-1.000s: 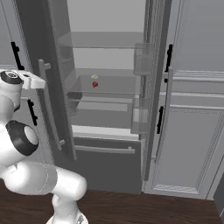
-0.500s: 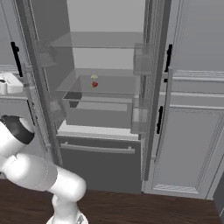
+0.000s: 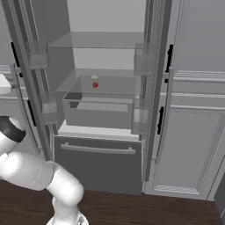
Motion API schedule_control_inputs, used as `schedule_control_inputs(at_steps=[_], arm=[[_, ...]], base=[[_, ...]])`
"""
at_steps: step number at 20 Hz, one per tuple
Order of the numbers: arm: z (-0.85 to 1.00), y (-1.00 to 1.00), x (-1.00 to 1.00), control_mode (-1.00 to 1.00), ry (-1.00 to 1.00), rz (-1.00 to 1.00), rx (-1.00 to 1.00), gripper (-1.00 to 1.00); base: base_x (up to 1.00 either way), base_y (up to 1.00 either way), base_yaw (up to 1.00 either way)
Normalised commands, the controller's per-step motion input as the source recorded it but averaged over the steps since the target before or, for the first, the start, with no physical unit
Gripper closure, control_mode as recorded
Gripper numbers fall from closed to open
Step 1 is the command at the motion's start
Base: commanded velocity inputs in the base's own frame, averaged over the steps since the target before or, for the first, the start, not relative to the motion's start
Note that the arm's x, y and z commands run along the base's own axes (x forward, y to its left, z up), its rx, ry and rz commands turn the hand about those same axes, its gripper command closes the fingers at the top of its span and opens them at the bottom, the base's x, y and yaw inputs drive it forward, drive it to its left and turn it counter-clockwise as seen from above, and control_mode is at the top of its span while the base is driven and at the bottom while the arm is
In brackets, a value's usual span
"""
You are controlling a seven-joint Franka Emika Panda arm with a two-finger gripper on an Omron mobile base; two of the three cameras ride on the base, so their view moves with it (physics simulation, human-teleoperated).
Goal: Take the strawberry from the fridge and place it on top of the pancake, located on the dining counter.
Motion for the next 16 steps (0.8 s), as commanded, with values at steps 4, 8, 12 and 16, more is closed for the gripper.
schedule_control_inputs(at_steps=[4, 8, 12, 16], arm=[[0.01, 0.0, -0.59, -1.0, 0.19, 0.0, 0.03, -1.0], [0.16, 0.0, -0.78, -1.0, 0.14, 0.0, 0.04, -1.0], [0.03, -0.5, -0.88, -1.0, 0.02, 0.04, 0.12, -1.0], [0.0, -1.0, -0.57, -1.0, 0.09, 0.15, 0.27, -1.0]], base=[[0.0, 0.0, 0.0], [0.0, 0.0, 0.0], [0.0, 0.0, 0.0], [0.0, 0.0, 0.0]])
